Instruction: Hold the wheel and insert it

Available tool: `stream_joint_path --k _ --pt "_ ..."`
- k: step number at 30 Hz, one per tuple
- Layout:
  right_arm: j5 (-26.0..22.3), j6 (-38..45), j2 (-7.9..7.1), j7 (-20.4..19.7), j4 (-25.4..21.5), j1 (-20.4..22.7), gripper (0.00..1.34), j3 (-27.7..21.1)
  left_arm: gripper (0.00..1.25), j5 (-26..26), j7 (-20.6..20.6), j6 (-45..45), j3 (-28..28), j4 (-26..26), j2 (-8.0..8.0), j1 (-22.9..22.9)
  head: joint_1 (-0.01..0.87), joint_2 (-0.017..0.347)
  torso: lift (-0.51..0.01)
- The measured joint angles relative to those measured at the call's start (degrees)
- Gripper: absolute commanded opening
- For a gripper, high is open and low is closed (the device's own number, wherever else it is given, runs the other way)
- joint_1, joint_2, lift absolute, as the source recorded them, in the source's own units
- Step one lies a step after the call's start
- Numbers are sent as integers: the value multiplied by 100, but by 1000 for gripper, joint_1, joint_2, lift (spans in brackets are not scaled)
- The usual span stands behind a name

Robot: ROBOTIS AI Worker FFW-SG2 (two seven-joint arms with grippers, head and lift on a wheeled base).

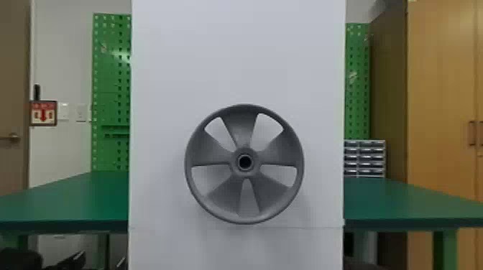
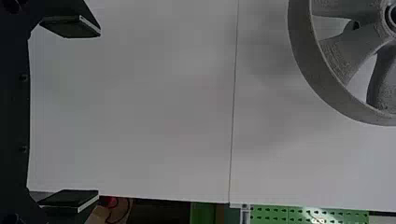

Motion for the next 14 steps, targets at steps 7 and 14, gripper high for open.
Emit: stream_joint_path --k 7,14 --pt "13 -5 33 0 8 7 1252 -14 741 -8 0 -15 6 0 2 0 0 0 -499" --pt "-3 -41 36 8 9 9 1252 -23 741 -28 0 -37 -15 0 4 -12 0 0 -499"
